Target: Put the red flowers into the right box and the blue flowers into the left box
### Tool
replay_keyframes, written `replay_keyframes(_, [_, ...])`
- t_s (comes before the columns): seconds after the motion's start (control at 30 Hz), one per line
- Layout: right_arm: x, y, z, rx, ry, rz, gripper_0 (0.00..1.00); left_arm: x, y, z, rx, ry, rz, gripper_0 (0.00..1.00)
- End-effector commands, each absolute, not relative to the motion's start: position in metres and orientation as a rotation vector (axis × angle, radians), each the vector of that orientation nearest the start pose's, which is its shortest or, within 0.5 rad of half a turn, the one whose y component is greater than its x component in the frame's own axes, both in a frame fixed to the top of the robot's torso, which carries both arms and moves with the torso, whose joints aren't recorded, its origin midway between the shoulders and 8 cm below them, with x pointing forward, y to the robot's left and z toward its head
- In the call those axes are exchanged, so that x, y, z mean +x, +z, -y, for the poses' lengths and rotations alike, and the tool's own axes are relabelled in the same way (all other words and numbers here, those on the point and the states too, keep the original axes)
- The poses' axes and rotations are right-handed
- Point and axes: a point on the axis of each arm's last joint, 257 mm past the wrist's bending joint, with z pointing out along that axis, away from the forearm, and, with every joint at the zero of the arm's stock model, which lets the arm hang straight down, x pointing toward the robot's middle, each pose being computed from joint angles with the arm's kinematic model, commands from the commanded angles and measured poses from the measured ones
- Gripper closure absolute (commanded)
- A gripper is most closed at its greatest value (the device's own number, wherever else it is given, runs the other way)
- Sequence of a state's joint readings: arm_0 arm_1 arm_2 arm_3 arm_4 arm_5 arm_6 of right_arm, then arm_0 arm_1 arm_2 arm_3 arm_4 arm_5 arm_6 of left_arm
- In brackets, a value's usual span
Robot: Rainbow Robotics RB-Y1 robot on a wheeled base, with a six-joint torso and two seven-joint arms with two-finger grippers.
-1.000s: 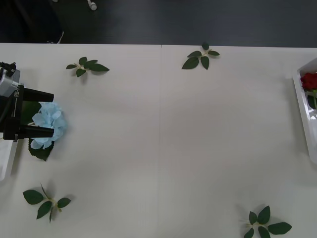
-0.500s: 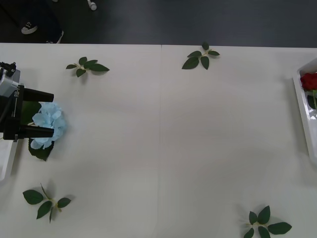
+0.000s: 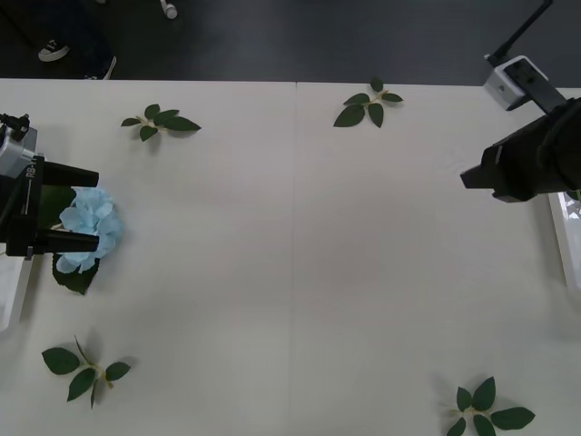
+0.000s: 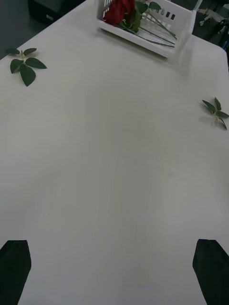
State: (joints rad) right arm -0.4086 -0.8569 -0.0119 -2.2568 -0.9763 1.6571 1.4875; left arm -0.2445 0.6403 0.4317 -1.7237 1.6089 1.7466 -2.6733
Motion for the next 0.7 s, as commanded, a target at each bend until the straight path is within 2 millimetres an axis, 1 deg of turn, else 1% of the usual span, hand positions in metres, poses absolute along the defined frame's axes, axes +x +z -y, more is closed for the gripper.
replay_keyframes(0.03, [0.412, -0.089, 0.190, -1.156, 0.091, -2.097, 0.32, 0.392, -0.112, -0.249, 1.380, -0.574, -1.653, 0.00])
replay_keyframes(0.1, [0.403, -0.088, 0.178, -1.268, 0.128, -2.012, 0.32, 0.392, -0.112, -0.249, 1.380, -0.574, -1.653, 0.00])
replay_keyframes(0.2, [0.389, -0.086, 0.165, -1.385, 0.193, -1.900, 0.32, 0.392, -0.112, -0.249, 1.380, -0.574, -1.653, 0.00])
replay_keyframes(0.27, [0.378, -0.085, 0.161, -1.434, 0.245, -1.844, 0.32, 0.392, -0.112, -0.249, 1.380, -0.574, -1.653, 0.00])
replay_keyframes(0.4, [0.364, -0.077, 0.164, -1.509, 0.291, -1.730, 0.32, 0.392, -0.112, -0.249, 1.380, -0.574, -1.653, 0.00])
replay_keyframes(0.5, [0.350, -0.072, 0.165, -1.569, 0.377, -1.616, 0.32, 0.392, -0.112, -0.249, 1.380, -0.574, -1.653, 0.00])
replay_keyframes(0.57, [0.341, -0.074, 0.167, -1.605, 0.426, -1.554, 0.32, 0.392, -0.112, -0.249, 1.380, -0.574, -1.653, 0.00])
replay_keyframes(0.7, [0.334, -0.084, 0.167, -1.676, 0.433, -1.488, 0.32, 0.392, -0.112, -0.249, 1.380, -0.574, -1.653, 0.00])
